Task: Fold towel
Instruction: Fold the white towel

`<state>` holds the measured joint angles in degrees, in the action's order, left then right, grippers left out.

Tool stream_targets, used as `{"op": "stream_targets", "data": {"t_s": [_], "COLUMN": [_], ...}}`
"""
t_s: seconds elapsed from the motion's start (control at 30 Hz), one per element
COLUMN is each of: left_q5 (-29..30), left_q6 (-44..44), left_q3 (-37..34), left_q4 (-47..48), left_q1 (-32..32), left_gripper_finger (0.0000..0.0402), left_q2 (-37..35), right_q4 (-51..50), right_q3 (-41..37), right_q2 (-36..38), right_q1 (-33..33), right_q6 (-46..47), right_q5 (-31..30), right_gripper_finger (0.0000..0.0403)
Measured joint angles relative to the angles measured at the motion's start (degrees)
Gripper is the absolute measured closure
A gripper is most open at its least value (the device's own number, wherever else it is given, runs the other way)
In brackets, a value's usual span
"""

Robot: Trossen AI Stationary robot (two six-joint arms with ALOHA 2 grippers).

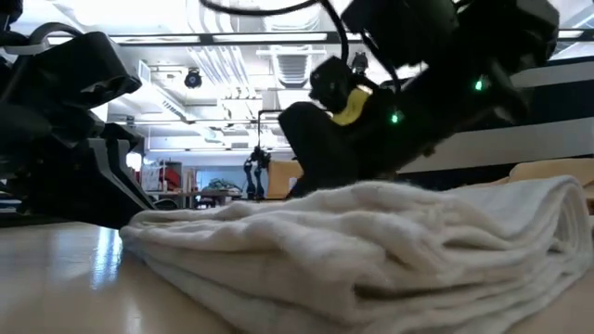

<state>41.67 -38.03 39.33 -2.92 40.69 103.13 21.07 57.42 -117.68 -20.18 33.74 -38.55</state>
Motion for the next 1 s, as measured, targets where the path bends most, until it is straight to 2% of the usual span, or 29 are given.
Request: {"op": "stream_targets", "data": {"t_s": [0.13, 0.33, 0.43, 0.63, 0.77, 0.87, 1.0], "left_q5": [0.0, 1.0, 1.1, 1.5, 1.6, 1.6, 1.7], "left_q6": [-1.1, -1.5, -1.5, -1.5, -1.4, -1.5, -1.5], "left_q3": [0.0, 0.0, 0.0, 0.0, 0.0, 0.0, 0.0], "left_q4": [-0.1, -0.1, -0.1, -0.3, -0.2, 0.1, 0.8], "left_q1": [0.1, 0.1, 0.0, 0.0, 0.0, 0.0, 0.0], "left_gripper_finger": [0.0364, 0.0364, 0.0364, 0.0364, 0.0364, 0.0364, 0.0364], "left_q2": [0.0, 0.1, 0.1, 0.0, 0.0, 0.0, -0.4], "right_q4": [-0.6, -2.1, -1.3, -1.1, -0.7, -2.6, -3.2], "right_q3": [-0.7, 2.5, 3.9, 3.9, 4.3, 4.1, 4.1], "right_q2": [0.0, 3.2, 3.9, -3.2, -4.6, -1.4, 8.5], "right_q1": [0.4, -0.3, -0.5, 1.3, 1.5, 0.5, -3.3], "right_q6": [0.4, -9.4, -11.3, -4.3, -1.7, -7.4, -15.5], "right_q5": [-1.7, -4.2, -4.3, -3.9, -4.5, -5.1, -7.9], "right_gripper_finger": [0.0401, 0.0401, 0.0402, 0.0402, 0.0403, 0.0403, 0.0403]}}
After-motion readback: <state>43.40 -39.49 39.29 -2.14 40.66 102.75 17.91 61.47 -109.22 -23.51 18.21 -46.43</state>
